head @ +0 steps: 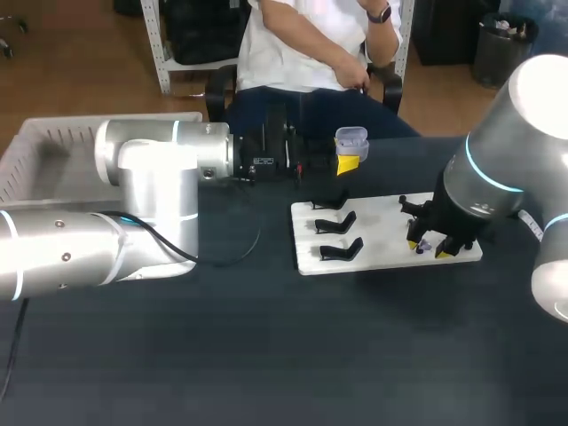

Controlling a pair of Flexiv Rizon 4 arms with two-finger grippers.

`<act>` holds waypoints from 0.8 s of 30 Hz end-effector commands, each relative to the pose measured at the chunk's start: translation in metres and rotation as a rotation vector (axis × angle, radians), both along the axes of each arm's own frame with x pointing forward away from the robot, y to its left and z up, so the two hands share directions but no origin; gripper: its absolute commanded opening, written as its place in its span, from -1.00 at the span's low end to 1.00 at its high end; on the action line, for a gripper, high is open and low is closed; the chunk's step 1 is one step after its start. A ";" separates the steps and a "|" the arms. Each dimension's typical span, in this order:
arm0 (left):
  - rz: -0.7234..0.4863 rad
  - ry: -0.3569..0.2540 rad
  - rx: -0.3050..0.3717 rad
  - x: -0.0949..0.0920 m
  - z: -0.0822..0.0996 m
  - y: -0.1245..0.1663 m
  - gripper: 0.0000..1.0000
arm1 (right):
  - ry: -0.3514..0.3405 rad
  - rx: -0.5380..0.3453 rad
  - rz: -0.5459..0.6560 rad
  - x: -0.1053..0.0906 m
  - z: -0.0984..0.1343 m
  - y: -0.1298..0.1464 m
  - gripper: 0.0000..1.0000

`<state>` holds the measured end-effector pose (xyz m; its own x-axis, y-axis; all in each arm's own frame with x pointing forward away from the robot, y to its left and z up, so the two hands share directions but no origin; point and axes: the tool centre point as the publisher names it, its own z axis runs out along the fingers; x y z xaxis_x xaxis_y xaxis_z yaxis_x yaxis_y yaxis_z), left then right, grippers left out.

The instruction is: Pick up each earbud case from the left stands, insert the matching earbuds, close the lid, and place the case in the box.

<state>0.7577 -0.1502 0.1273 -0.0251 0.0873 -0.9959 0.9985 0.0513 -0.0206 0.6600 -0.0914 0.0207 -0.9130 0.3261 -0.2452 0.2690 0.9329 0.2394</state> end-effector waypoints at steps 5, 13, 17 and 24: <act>0.006 -0.004 -0.004 -0.002 -0.001 0.000 -1.00 | 0.003 -0.002 -0.001 0.002 -0.002 0.003 -0.33; 0.006 -0.004 -0.004 -0.002 -0.001 0.000 -1.00 | 0.008 0.000 -0.005 0.003 -0.002 0.003 -0.48; 0.006 -0.004 -0.004 -0.002 -0.001 0.000 -1.00 | 0.010 0.000 -0.009 0.003 -0.003 0.002 -0.52; 0.006 -0.004 -0.004 -0.002 -0.001 0.000 -1.00 | 0.014 0.004 -0.014 0.002 -0.003 0.002 -0.55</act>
<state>0.7577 -0.1502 0.1273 -0.0251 0.0873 -0.9959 0.9985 0.0513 -0.0206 0.6625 -0.0901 0.0174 -0.9124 0.3386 -0.2300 0.2839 0.9283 0.2403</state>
